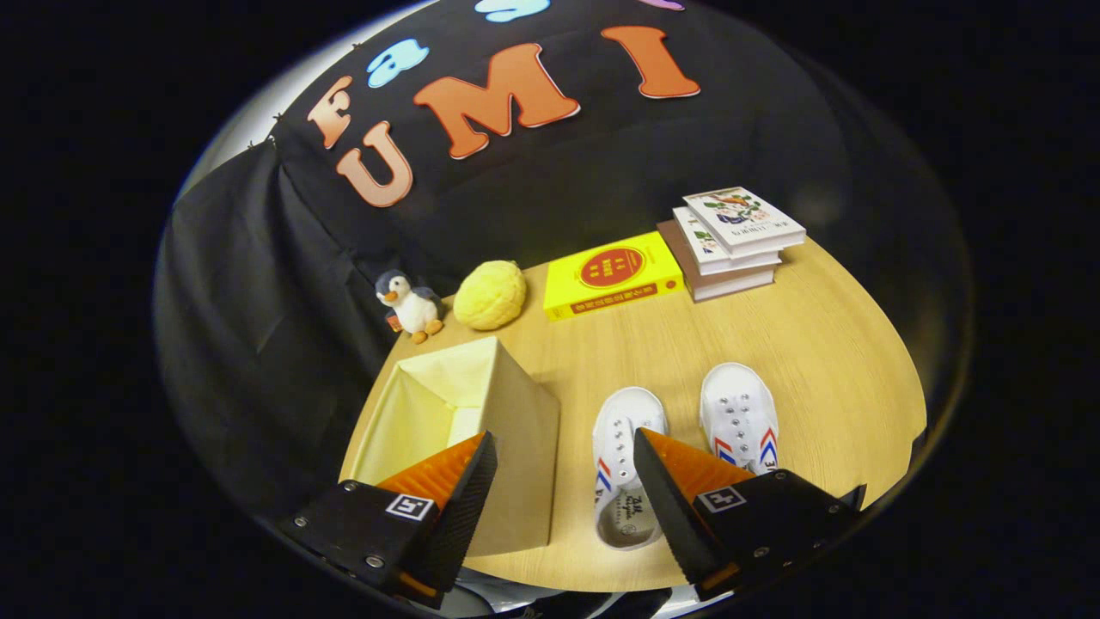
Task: Open the storage box then place both shoes into the box .Put the left shoe in first, then the right shoe, with the right side of both shoes facing outward in a uniform manner.
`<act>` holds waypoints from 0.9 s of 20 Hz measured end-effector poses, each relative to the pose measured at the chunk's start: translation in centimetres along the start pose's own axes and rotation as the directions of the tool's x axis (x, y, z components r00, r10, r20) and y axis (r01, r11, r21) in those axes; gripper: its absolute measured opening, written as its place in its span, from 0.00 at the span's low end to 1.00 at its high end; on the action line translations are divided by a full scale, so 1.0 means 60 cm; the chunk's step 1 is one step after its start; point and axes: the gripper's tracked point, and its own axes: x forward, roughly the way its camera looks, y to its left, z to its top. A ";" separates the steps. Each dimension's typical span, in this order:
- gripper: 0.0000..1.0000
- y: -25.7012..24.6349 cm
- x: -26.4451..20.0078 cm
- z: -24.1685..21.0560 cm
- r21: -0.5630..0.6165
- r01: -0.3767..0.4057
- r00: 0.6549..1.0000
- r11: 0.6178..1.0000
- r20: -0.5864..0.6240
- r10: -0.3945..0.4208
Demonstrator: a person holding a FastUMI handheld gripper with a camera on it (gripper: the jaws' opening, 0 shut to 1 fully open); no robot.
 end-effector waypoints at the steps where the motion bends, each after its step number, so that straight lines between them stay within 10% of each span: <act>1: 0.95 -0.019 0.006 -0.014 0.010 0.021 0.999 1.000 -0.025 -0.021; 18: 0.42 -0.118 0.129 -0.159 -0.077 0.115 0.938 0.990 -0.320 -0.134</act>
